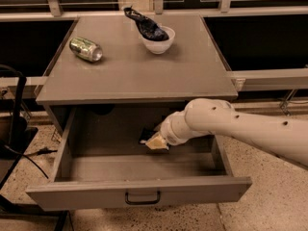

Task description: Pick rxbar blueberry from top drawer and place on counter

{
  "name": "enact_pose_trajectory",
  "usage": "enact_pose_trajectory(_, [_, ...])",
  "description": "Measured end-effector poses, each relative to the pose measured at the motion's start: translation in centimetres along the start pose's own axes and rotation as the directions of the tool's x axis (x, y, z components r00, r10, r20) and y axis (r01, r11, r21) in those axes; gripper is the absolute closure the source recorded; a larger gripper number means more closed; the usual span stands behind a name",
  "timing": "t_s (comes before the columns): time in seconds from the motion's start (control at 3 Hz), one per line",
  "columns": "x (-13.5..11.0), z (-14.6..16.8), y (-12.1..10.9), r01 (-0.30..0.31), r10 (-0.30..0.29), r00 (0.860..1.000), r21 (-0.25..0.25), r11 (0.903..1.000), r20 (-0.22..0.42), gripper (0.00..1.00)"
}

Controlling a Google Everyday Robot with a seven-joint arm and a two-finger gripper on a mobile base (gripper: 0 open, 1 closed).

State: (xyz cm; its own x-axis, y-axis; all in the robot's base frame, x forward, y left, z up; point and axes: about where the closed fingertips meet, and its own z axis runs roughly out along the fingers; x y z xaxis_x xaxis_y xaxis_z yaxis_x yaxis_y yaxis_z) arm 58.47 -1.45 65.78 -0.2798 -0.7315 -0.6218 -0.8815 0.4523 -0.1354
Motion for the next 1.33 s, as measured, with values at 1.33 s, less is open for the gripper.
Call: enact_pose_trajectory(1.33, [-2.1, -11.1, 2.7, 0.06, -0.061, 0.998, -0.233, 0.9706, 0.001, 1.0])
